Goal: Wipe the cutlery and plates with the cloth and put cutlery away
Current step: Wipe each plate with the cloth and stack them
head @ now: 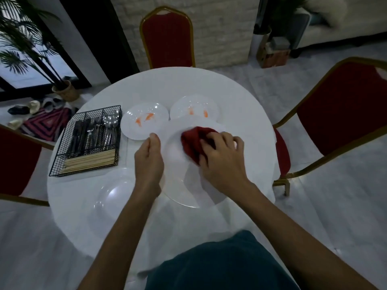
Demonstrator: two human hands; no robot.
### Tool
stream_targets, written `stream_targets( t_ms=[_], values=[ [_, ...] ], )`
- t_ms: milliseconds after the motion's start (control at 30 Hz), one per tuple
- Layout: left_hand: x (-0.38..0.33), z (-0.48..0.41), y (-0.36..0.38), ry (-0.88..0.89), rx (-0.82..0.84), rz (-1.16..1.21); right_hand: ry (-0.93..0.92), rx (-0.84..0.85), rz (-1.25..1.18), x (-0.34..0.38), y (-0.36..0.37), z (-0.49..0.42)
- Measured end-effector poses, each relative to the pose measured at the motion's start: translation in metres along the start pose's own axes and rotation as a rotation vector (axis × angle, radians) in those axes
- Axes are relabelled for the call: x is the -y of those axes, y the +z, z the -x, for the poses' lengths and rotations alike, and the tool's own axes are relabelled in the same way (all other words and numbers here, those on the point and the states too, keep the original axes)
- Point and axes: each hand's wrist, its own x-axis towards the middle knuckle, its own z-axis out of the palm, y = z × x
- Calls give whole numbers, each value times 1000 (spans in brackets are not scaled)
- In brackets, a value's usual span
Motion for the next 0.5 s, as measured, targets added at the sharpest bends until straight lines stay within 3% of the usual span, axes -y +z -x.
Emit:
stream_targets(
  t_ms=[100, 267, 367, 500],
  values=[
    [-6, -12, -17, -12, -35, 23, -5, 41, 55, 2, -1, 26],
    [4, -6, -9, -28, -54, 18, -230, 310, -254, 41, -19, 59],
    [17, 16, 9, 50, -12, -84, -244, 225, -302, 44, -11, 41],
    [15, 12, -1, 60, -43, -56, -53, 162, -65, 17, 5, 15]
  ],
)
